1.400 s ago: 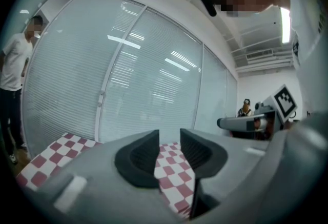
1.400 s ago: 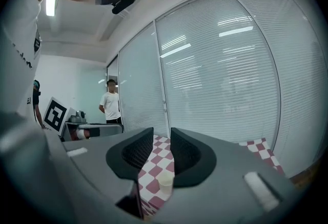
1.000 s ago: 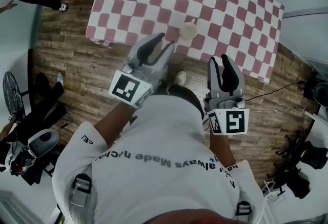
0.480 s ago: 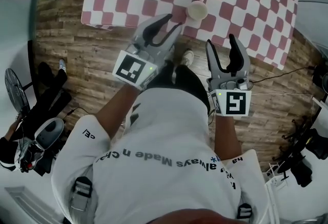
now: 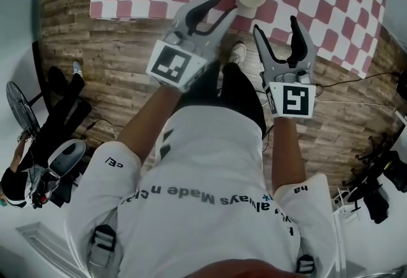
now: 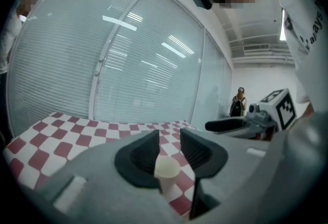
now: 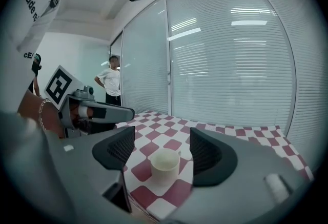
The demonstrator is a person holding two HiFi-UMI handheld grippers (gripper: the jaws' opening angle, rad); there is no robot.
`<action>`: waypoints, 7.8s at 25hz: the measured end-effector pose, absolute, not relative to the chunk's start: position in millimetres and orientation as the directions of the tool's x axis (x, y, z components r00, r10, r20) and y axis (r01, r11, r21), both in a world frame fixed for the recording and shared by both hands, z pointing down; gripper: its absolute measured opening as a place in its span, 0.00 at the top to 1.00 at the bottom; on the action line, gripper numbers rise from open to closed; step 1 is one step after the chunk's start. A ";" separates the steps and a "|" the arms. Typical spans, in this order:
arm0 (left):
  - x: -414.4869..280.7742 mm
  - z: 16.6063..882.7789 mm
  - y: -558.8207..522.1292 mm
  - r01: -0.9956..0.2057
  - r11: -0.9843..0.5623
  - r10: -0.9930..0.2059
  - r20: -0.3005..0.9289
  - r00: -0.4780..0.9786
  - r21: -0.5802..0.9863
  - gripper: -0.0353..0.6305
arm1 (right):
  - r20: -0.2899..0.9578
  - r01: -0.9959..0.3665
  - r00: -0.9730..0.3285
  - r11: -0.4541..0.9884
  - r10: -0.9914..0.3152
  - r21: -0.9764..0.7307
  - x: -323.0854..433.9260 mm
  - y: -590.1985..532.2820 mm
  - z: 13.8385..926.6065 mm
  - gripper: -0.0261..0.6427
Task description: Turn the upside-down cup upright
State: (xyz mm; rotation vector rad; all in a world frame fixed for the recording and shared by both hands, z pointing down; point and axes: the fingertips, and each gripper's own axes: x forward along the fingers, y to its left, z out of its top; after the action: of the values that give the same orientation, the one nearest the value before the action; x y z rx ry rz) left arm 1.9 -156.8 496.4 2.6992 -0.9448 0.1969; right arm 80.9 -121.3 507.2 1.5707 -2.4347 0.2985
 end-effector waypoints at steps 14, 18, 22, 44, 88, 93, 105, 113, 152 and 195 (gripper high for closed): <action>2.0 579.2 -181.6 -0.648 -0.735 -0.605 0.236 0.760 0.200 0.75 | 0.366 -0.908 -0.405 0.416 -0.838 -0.052 72.0 -155.6 618.5 0.31; 0.5 602.5 -185.2 -0.649 -0.737 -0.605 0.245 0.758 0.187 0.75 | 0.370 -0.896 -0.433 0.438 -0.822 -0.075 67.7 -161.1 648.1 0.28; 2.4 625.0 -191.0 -0.654 -0.727 -0.607 0.252 0.754 0.207 0.75 | 0.376 -0.896 -0.436 0.434 -0.817 -0.095 68.9 -170.0 674.1 0.27; -9.0 652.9 -192.6 -0.664 -0.725 -0.616 0.256 0.745 0.185 0.76 | 0.344 -0.896 -0.431 0.441 -0.834 -0.056 59.1 -188.3 698.8 0.37; -4.0 300.8 -152.6 -0.628 -0.760 -0.633 0.029 0.774 0.165 0.76 | 0.139 -0.903 -0.421 0.429 -0.896 0.028 80.8 -124.7 310.1 0.37; -2.9 275.5 -143.1 -0.621 -0.769 -0.627 0.010 0.779 0.150 0.76 | 0.096 -0.909 -0.416 0.417 -0.904 -0.007 87.8 -112.5 278.2 0.37; -5.0 267.6 -136.7 -0.616 -0.773 -0.624 -0.003 0.782 0.152 0.76 | -0.014 -0.774 -0.398 0.344 -0.917 -0.532 112.8 -112.2 274.2 0.38; -6.4 269.9 -128.6 -0.601 -0.784 -0.608 -0.002 0.794 0.154 0.76 | -0.103 -0.363 -0.375 0.248 -0.921 -0.898 130.8 -115.3 297.3 0.38; 82.1 300.3 -82.0 -0.242 -0.966 -0.246 0.034 0.969 -0.091 0.31 | -0.168 0.062 -0.360 0.156 -0.918 -0.986 113.6 -100.3 316.1 0.38; 45.2 274.0 -108.9 -0.316 -0.948 -0.318 -0.138 0.938 0.043 0.33 | 0.474 -0.517 -0.444 0.649 -0.761 0.558 72.8 -69.1 289.3 0.25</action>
State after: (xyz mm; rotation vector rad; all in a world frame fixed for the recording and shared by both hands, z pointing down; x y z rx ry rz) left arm 45.2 -108.9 274.0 3.0722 -0.5026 -0.2238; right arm 72.8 -69.1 289.3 0.9875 -2.1452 -0.4338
